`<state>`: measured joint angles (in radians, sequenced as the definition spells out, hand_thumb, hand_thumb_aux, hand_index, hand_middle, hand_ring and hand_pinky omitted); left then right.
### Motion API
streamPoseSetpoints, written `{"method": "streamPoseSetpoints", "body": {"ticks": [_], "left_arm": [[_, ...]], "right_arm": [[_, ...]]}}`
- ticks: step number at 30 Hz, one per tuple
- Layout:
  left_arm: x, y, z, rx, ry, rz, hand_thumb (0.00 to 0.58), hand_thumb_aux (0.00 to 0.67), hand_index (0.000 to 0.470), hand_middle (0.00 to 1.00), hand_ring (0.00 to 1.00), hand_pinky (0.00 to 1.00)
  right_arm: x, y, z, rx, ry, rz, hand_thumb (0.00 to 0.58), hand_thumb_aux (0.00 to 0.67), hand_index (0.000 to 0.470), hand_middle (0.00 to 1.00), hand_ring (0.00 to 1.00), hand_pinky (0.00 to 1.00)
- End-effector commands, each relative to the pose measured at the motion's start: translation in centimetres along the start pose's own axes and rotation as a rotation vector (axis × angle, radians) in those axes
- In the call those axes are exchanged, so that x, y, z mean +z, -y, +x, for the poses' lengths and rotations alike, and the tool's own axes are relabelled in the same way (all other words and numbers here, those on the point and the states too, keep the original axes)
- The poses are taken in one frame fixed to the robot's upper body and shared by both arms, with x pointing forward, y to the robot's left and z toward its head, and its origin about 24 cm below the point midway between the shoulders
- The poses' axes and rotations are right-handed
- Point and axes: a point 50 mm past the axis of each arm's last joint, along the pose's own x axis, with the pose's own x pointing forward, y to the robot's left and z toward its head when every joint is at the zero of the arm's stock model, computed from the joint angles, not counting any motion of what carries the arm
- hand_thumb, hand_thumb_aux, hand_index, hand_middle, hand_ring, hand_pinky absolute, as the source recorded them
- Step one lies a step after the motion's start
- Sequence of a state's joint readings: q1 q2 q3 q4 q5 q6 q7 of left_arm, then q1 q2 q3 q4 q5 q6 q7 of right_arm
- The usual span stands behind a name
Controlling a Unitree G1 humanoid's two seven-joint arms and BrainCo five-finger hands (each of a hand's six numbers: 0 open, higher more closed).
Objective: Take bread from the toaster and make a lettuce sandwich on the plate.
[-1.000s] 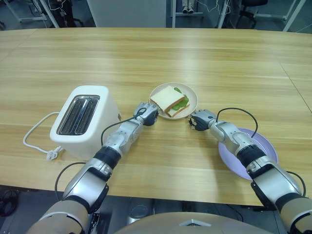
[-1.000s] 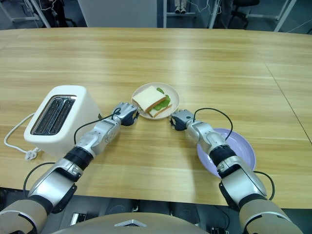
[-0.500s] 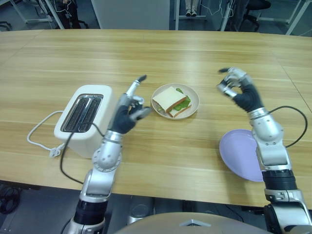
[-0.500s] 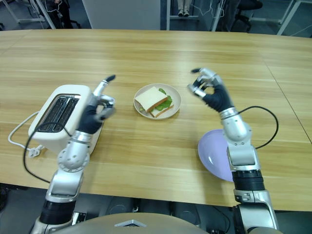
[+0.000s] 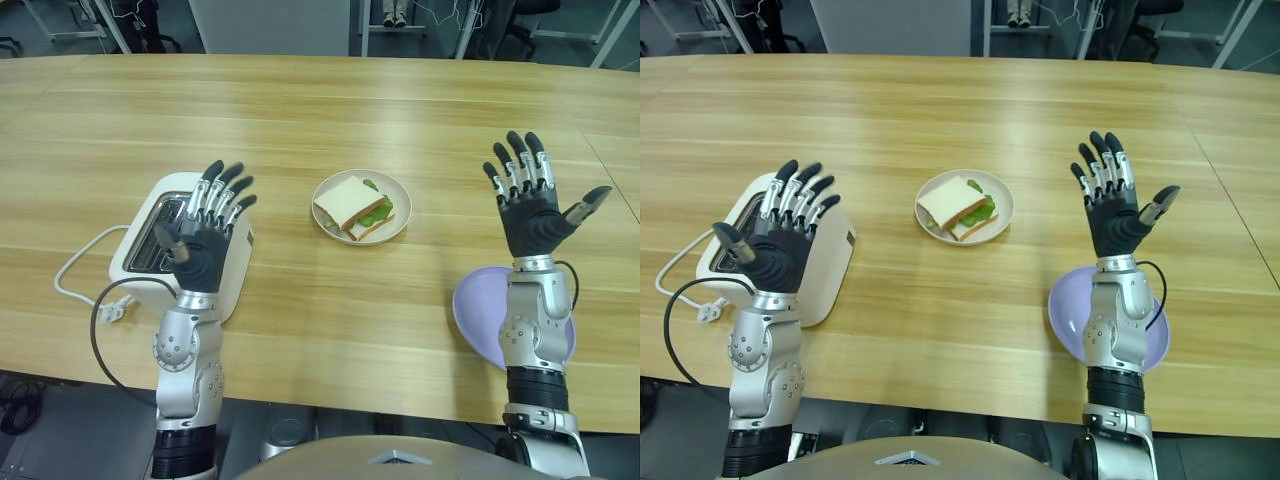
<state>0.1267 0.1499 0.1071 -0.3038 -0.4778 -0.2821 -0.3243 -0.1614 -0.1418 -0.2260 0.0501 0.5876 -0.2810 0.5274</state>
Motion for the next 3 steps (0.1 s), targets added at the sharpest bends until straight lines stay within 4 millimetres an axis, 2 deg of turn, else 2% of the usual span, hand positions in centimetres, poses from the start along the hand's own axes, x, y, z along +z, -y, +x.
{"method": "streamPoseSetpoints", "body": {"ticks": [1,3], "left_arm": [[-0.38,-0.03,-0.22,-0.026,-0.007,-0.057,0.0,0.0,0.0,0.0,0.0,0.0],[-0.25,-0.08,-0.16,-0.035,0.012,-0.081,0.0,0.0,0.0,0.0,0.0,0.0]], "right_arm": [[0.35,-0.88,-0.32,0.084,0.014,0.07,0.0,0.0,0.0,0.0,0.0,0.0],[0.44,-1.16,-0.67,0.113,0.016,0.096,0.0,0.0,0.0,0.0,0.0,0.0]]}}
